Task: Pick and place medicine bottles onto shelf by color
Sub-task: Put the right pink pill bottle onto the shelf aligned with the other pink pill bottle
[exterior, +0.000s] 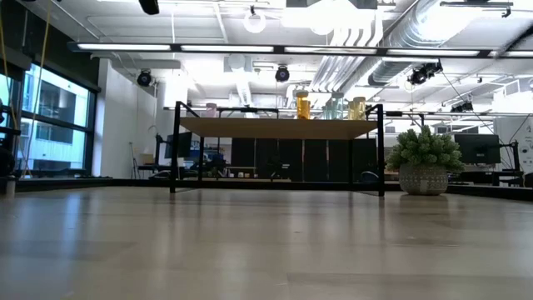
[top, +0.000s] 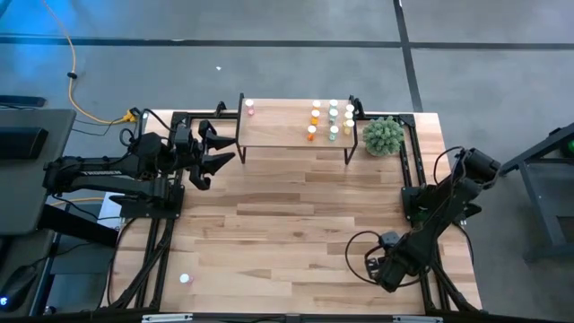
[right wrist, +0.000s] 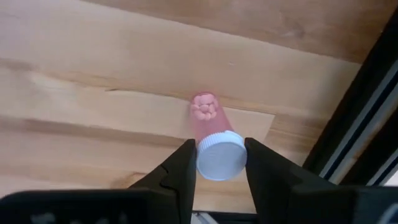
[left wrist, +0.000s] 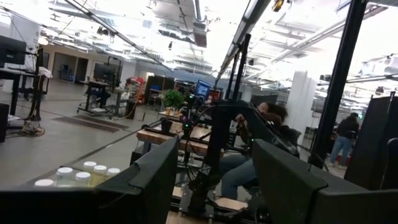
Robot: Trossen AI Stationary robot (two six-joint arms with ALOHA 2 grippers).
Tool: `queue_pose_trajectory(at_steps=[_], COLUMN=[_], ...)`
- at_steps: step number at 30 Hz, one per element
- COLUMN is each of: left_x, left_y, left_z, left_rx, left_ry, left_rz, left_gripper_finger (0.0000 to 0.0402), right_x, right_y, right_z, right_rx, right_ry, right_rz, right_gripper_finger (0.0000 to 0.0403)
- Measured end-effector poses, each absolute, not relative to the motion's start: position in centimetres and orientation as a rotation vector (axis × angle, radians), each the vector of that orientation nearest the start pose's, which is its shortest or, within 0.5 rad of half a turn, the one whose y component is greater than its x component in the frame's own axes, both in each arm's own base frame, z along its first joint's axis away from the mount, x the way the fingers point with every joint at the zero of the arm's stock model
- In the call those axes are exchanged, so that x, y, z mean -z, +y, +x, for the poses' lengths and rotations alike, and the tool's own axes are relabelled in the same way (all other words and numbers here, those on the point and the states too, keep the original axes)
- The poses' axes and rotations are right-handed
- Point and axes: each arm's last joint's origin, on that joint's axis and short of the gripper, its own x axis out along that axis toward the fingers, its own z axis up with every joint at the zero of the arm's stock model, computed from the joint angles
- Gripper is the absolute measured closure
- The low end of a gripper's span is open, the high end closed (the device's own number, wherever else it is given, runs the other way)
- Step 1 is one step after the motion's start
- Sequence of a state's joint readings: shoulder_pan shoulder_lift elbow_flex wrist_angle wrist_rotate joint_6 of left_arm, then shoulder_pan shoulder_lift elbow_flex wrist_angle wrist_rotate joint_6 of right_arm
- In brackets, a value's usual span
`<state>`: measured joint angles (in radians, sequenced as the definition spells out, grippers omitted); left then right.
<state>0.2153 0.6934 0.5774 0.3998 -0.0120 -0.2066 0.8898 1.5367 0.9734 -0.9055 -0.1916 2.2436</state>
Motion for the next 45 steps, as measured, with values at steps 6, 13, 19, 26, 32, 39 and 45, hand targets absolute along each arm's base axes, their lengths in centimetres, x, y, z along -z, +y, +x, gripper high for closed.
queue_pose_trajectory(at_steps=[6,13,19,26,32,39,45], left_x=[-33.0,-32.8,-34.2,-34.4,-32.0,-28.4,-26.4], left_y=[3.4,3.6,3.8,4.2,4.7,4.8,4.6], left_z=[15.7,15.8,17.0,20.3,24.8,29.4,31.6], left_rx=[-0.163,-0.221,-0.259,-0.186,-0.070,-0.005,0.017], left_ry=[-0.291,-0.238,0.027,0.261,0.419,0.531,0.537], left_rz=[-0.173,-0.253,-0.255,-0.325,-0.400,-0.395,-0.392], left_gripper_finger=[0.0206,0.0200,0.0159,0.0100,0.0087,0.0089,0.0090], right_x=[-22.8,-27.6,-30.4,-32.0,-32.4,-31.1,-30.5], right_y=[19.2,14.4,9.7,4.7,2.6,2.5,2.5], right_z=[17.0,21.1,25.6,28.5,30.5,32.3,33.4], right_rx=[0.856,0.693,0.551,0.431,0.274,0.128,0.093], right_ry=[1.233,0.839,0.792,0.796,0.730,0.758,0.736], right_rz=[1.193,1.026,0.799,0.594,0.505,0.411,0.355], right_gripper_finger=[0.0293,0.0294,0.0294,0.0294,0.0294,0.0294,0.0295])
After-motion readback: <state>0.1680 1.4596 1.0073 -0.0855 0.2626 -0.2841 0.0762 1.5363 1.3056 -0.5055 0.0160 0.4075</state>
